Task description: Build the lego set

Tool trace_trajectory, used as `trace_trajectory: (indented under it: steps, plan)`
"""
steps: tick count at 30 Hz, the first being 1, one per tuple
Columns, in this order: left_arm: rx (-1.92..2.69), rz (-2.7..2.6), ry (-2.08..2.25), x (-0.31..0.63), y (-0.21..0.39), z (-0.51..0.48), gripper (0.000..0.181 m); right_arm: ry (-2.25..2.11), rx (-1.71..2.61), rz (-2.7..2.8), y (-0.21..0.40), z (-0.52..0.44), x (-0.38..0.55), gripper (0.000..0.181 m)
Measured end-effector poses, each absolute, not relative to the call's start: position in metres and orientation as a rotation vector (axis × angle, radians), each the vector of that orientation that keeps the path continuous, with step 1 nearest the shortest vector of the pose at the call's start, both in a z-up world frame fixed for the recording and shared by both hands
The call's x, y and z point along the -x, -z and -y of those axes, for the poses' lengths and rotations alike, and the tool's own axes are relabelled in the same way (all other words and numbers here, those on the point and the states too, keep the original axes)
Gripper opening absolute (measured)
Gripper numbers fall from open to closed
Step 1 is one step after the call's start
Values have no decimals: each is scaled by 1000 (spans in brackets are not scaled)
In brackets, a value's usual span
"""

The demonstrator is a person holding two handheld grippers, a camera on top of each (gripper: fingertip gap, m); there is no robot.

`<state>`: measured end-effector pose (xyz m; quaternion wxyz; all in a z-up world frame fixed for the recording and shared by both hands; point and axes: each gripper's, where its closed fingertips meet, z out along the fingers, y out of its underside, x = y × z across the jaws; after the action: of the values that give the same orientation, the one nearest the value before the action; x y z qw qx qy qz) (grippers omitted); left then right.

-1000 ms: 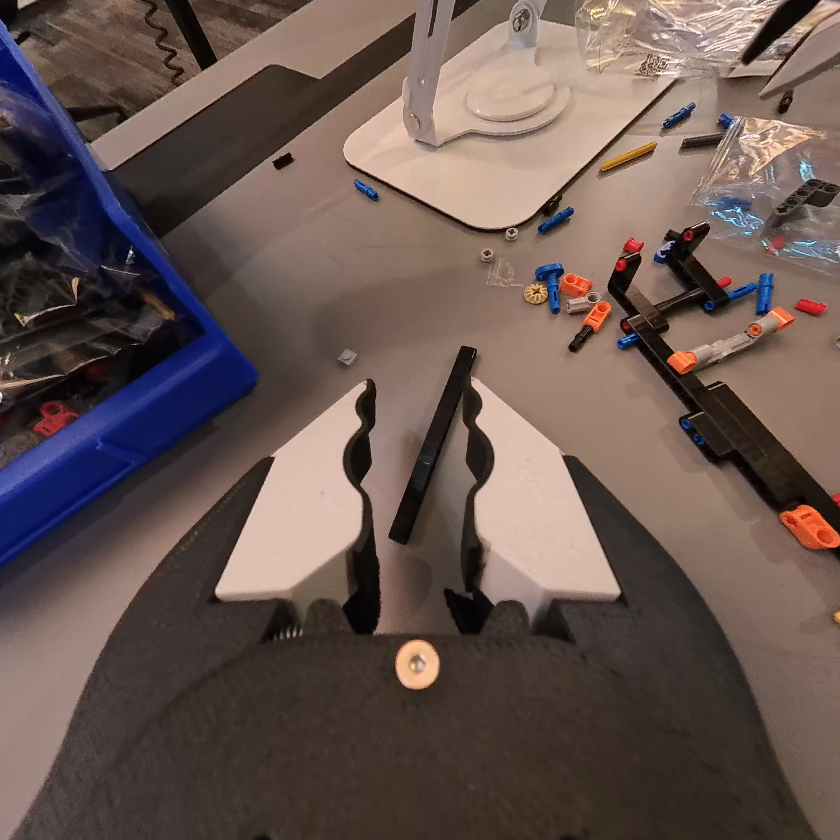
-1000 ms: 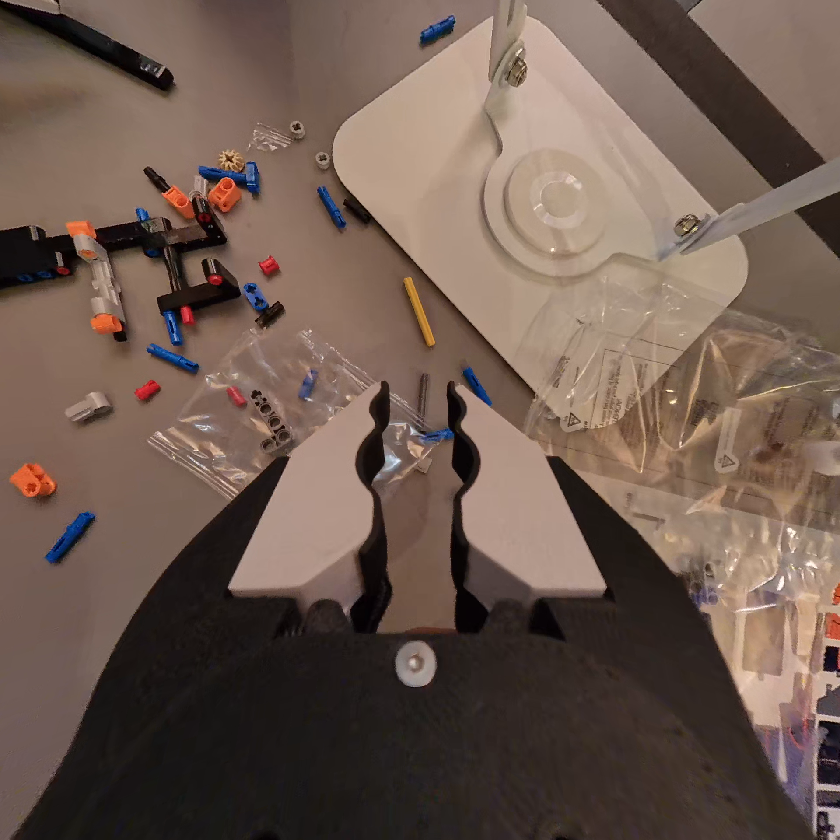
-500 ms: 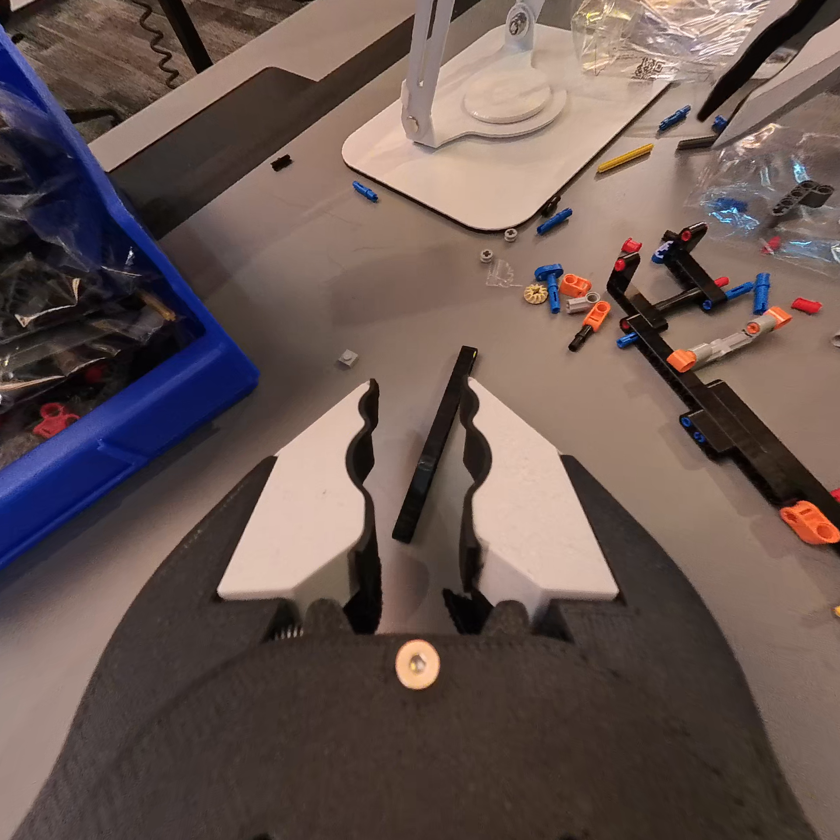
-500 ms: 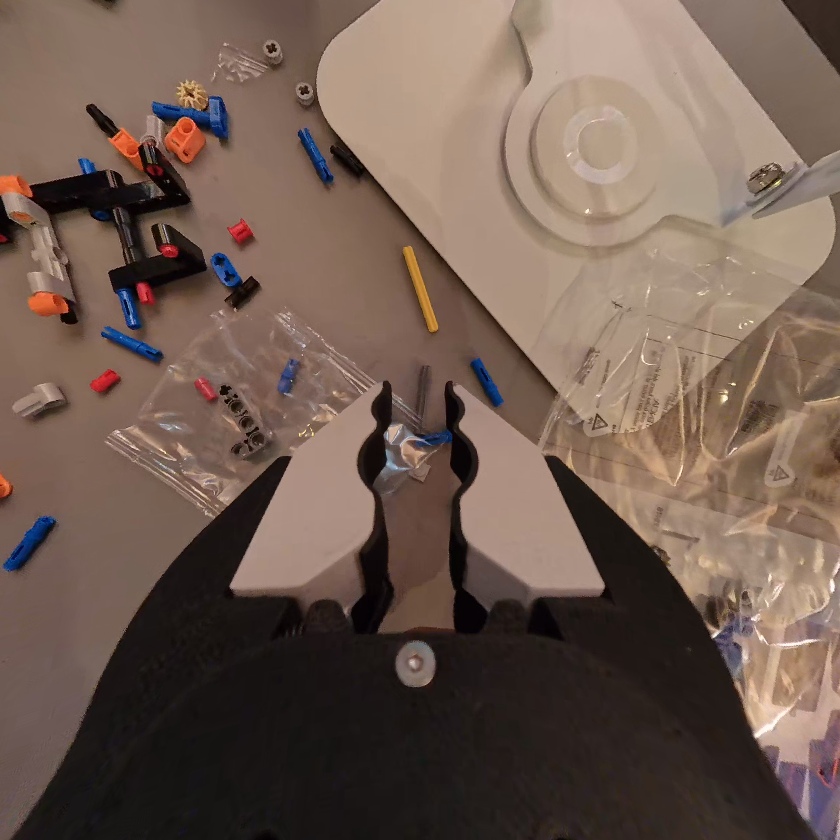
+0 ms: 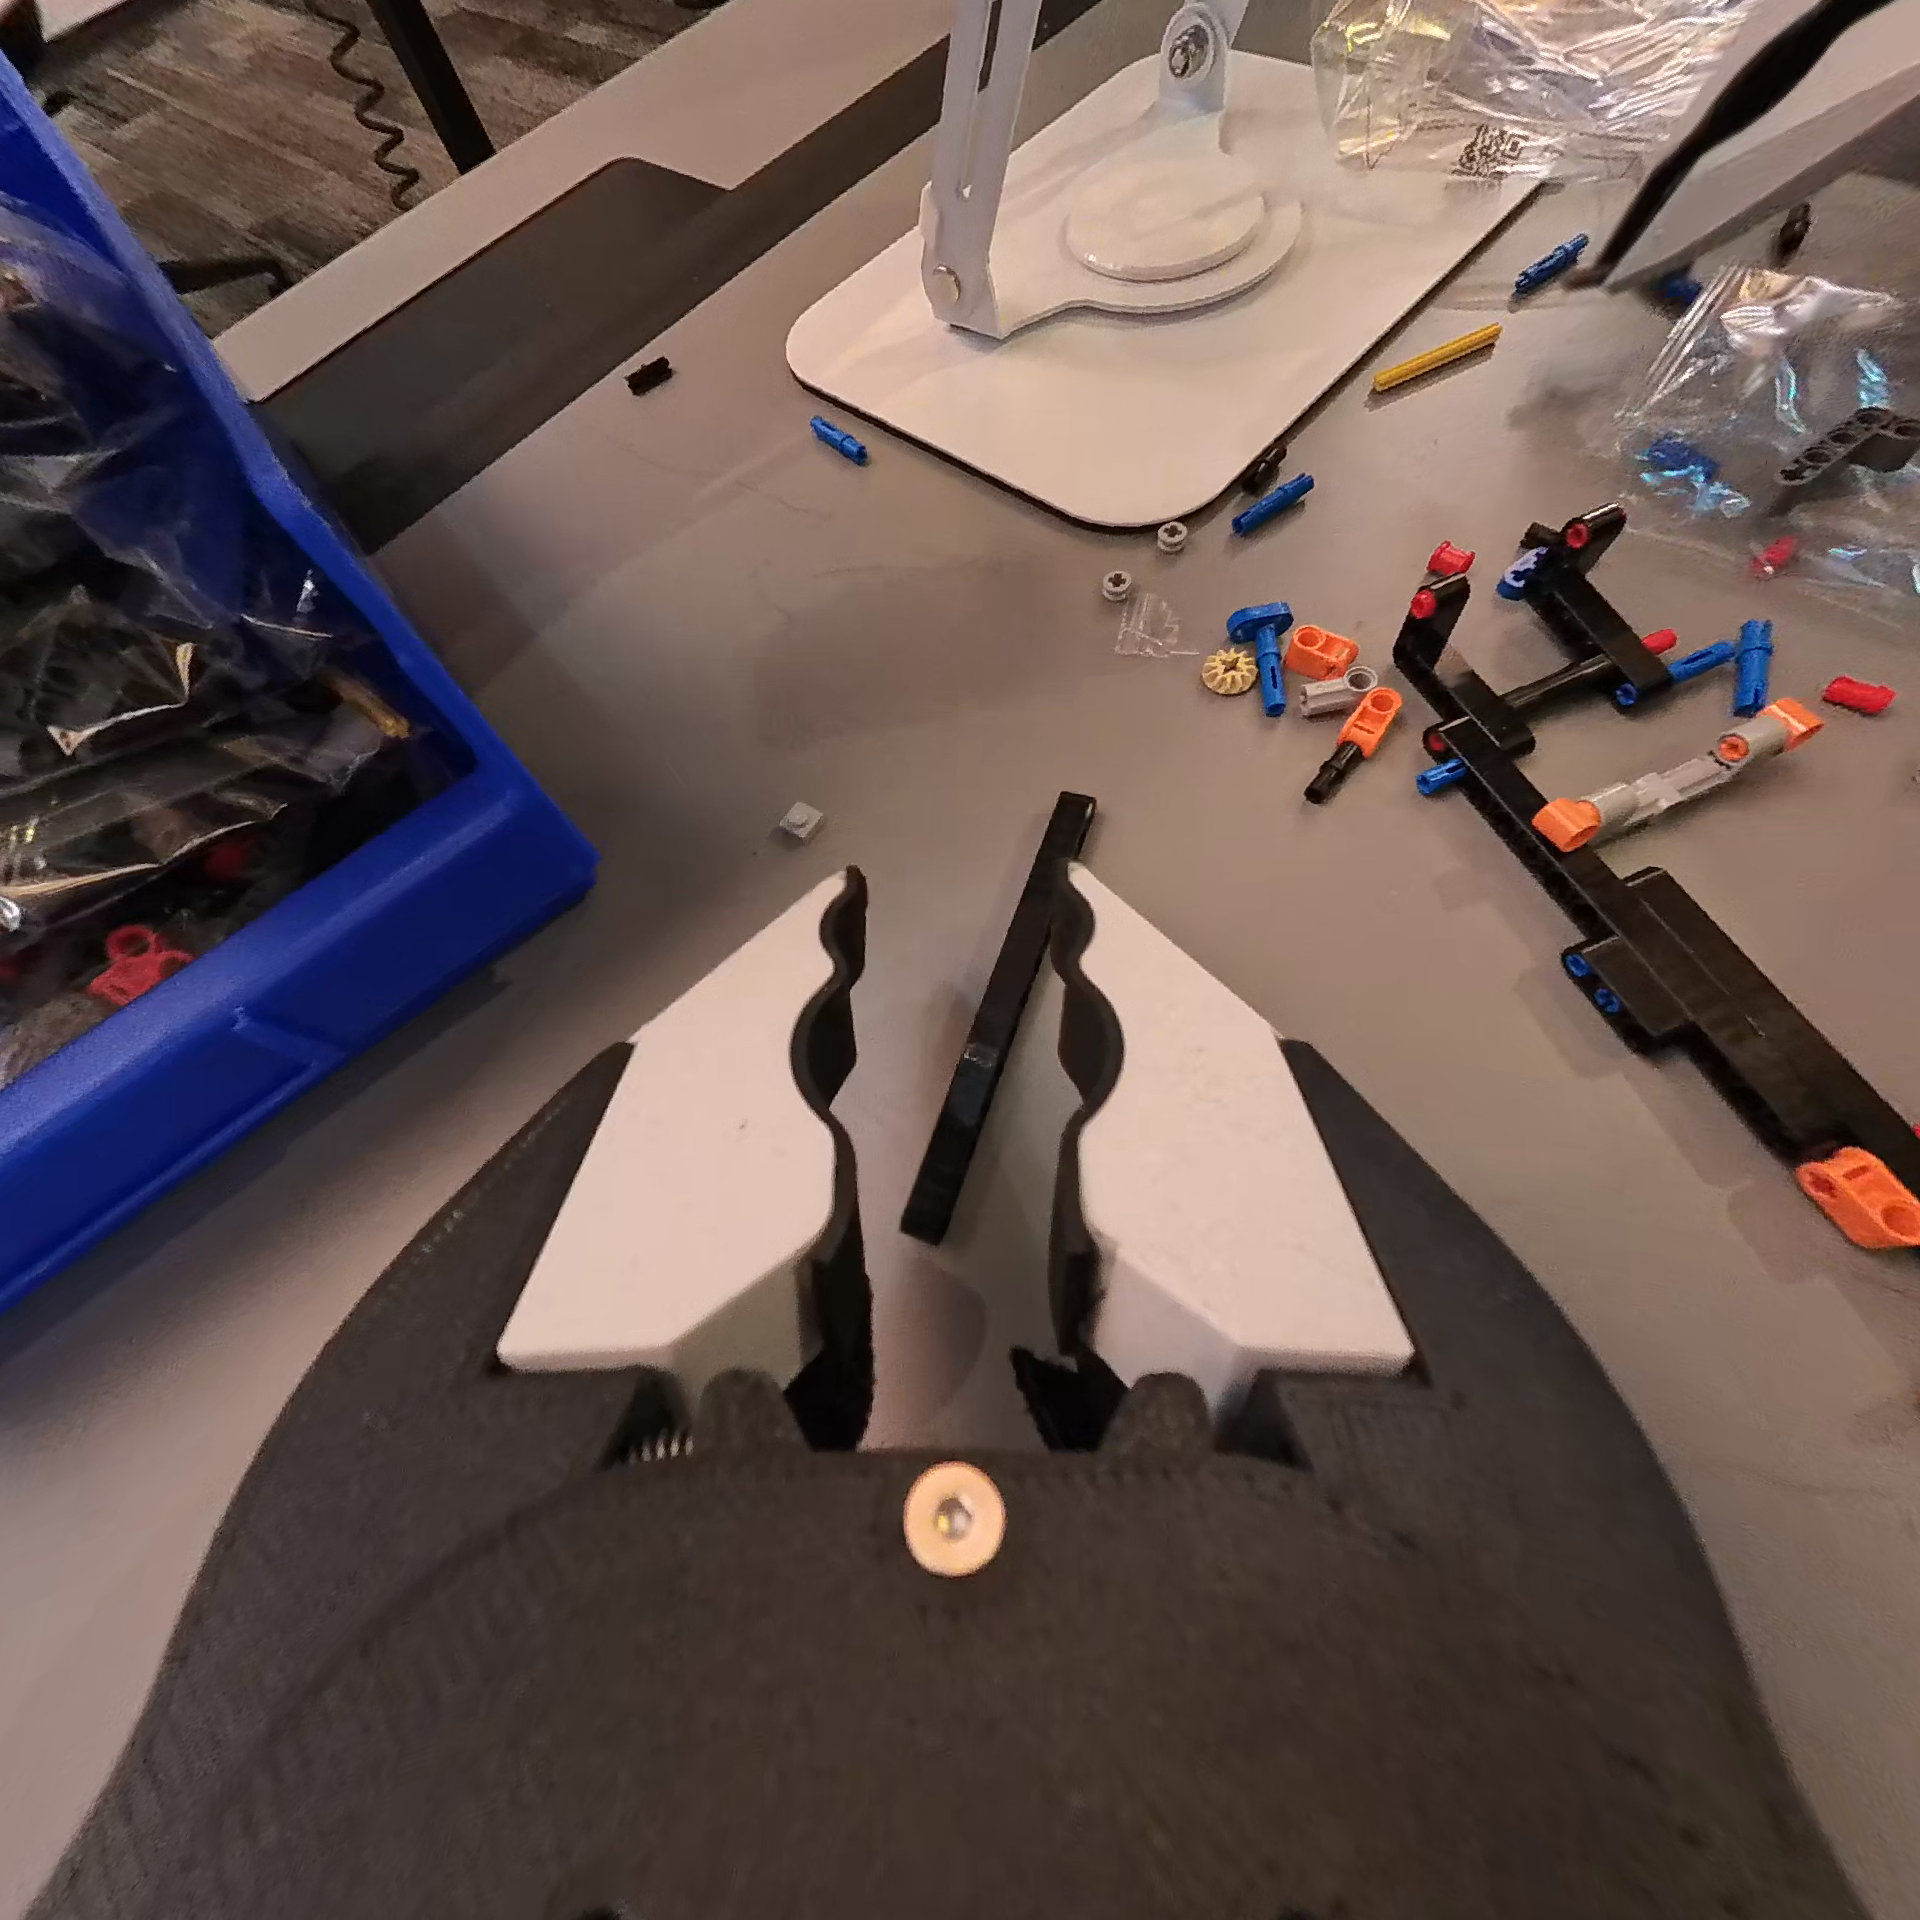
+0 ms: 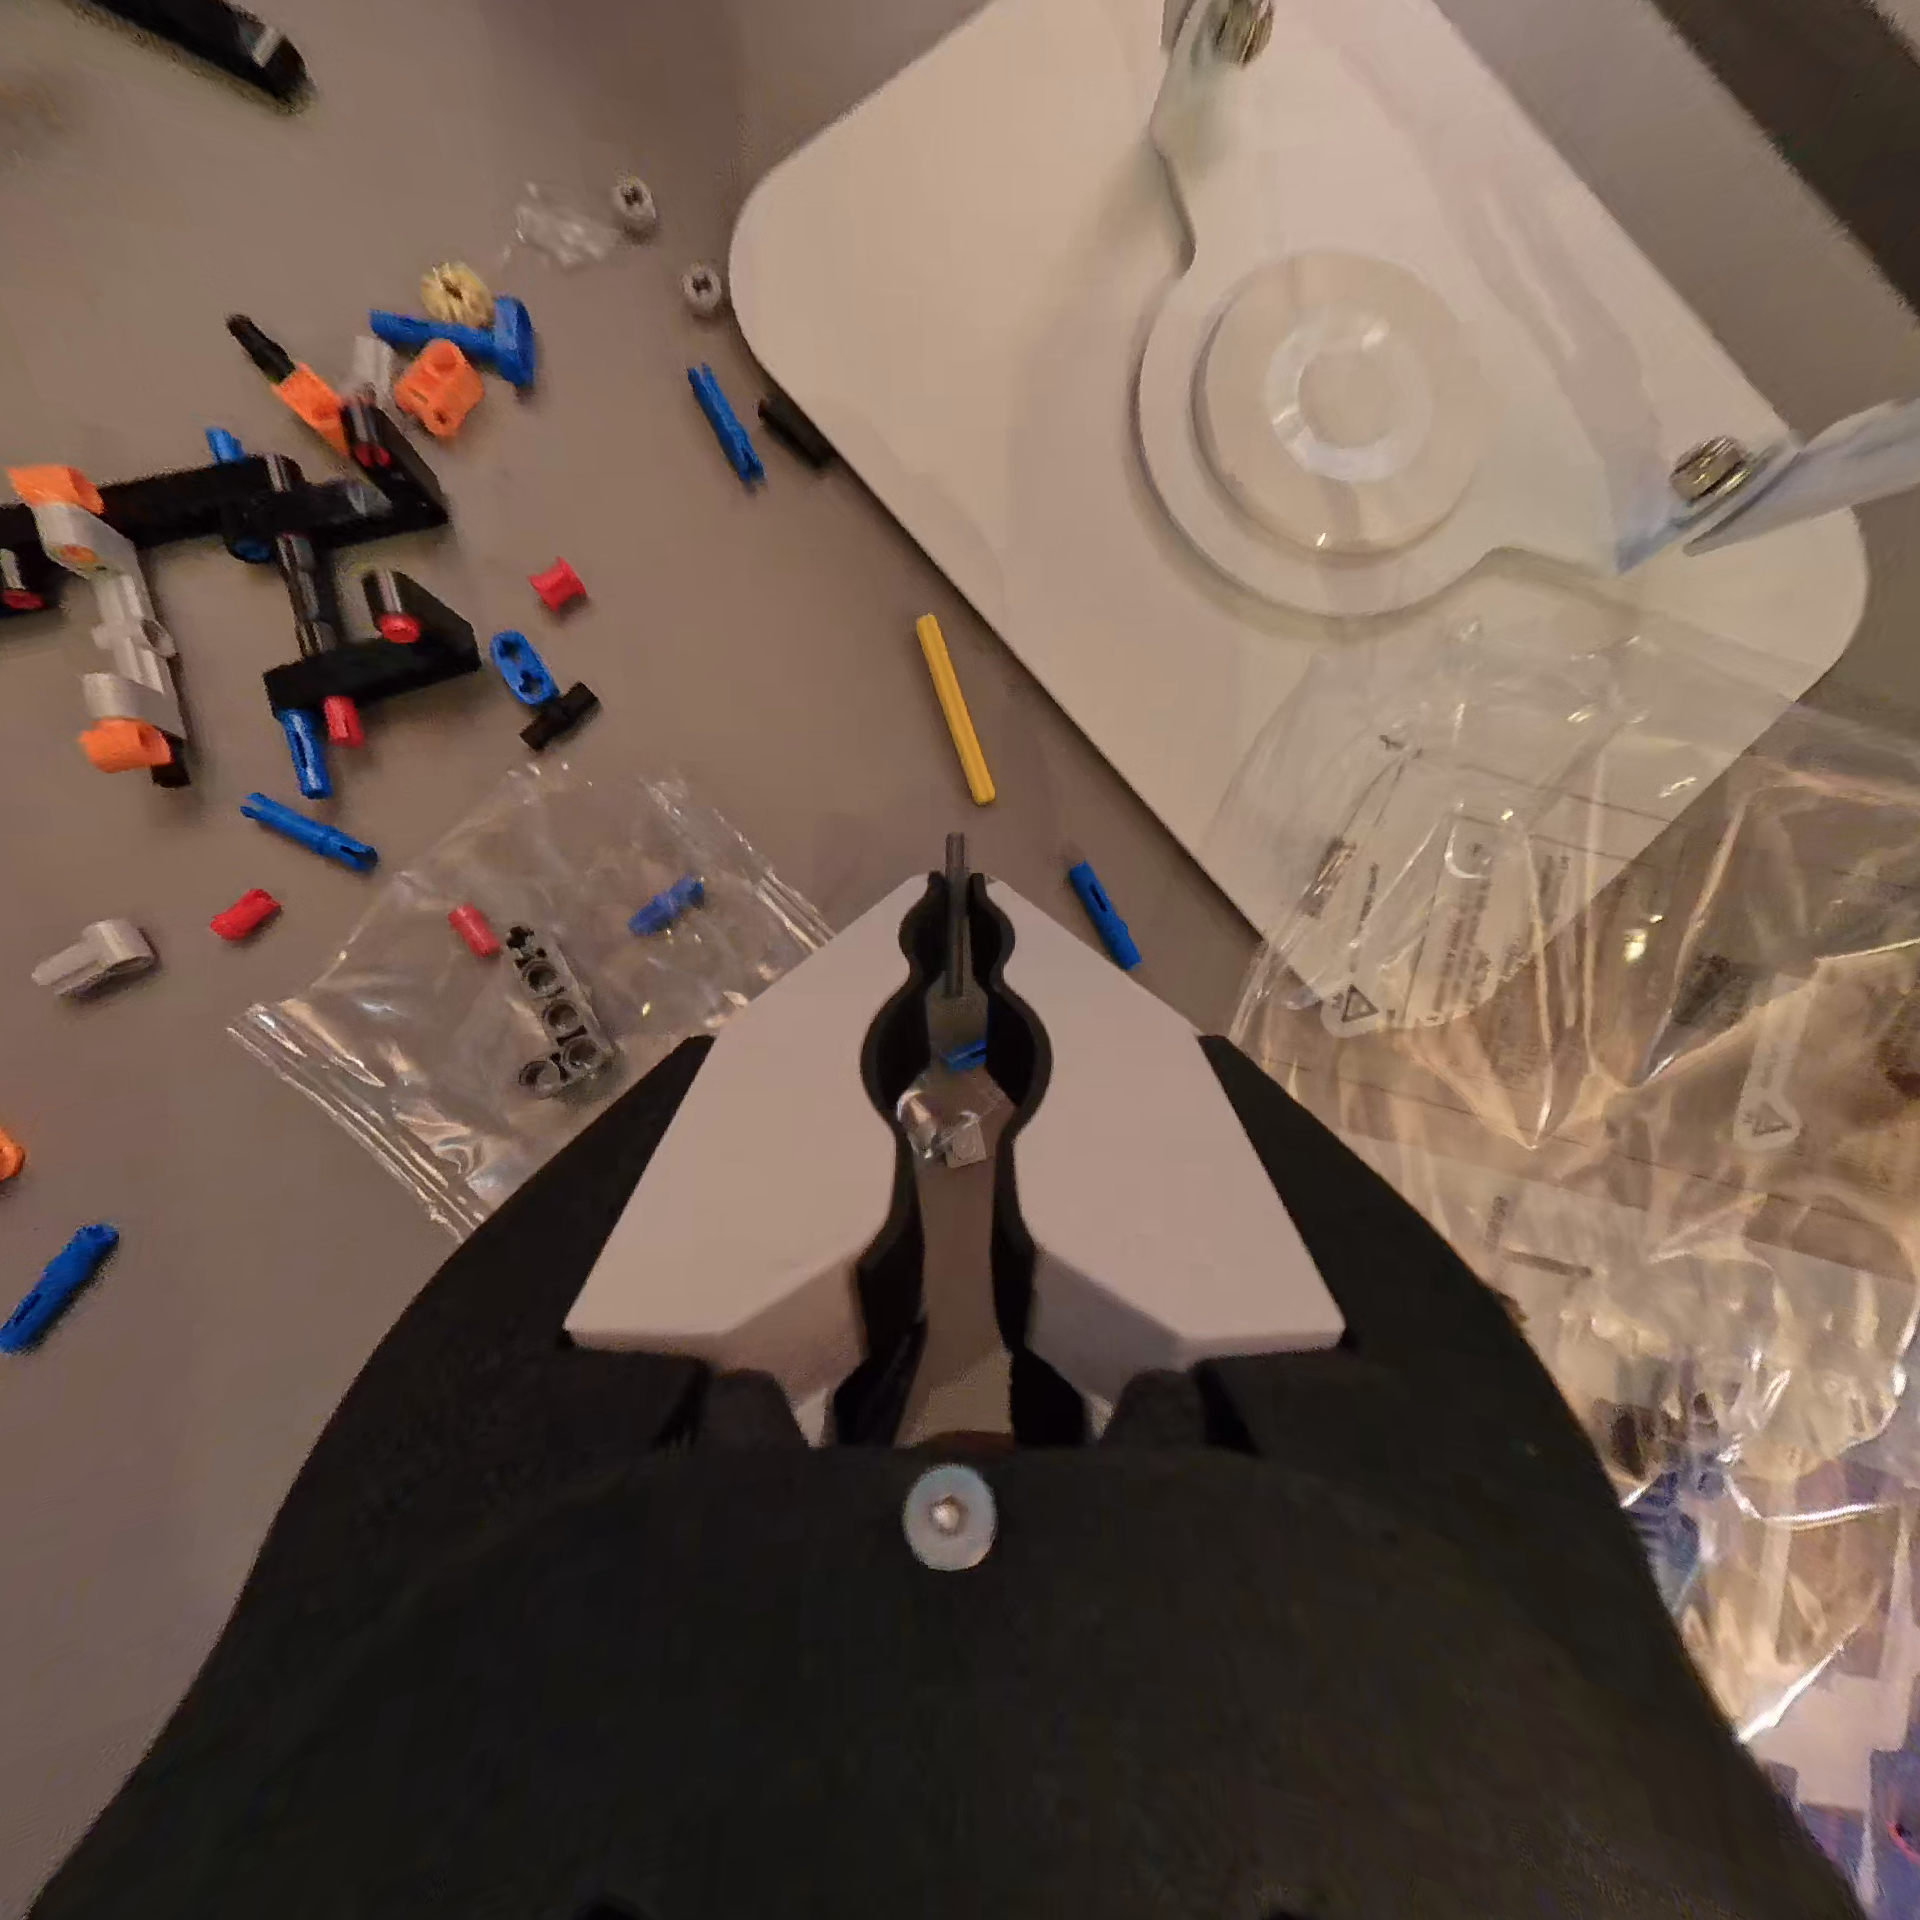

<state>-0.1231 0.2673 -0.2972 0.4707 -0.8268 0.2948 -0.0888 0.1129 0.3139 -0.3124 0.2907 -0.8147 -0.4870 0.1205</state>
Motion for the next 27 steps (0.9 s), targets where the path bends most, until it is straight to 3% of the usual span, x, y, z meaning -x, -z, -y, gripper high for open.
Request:
trace_trajectory:
  steps: [11, 18, 27]
  plan:
    - [1985, -679, 207, 133, 284, -269, 35, -463, 1829, 1556, 250, -274, -32, 1]
    - [1989, -639, 232, 143, 281, -268, 33, -477, 1523, 2106, 288, -190, 51, 1]
    - [1990, -659, 255, 139, 282, -265, 32, -530, 1360, 2435, 327, -142, 78, 1]
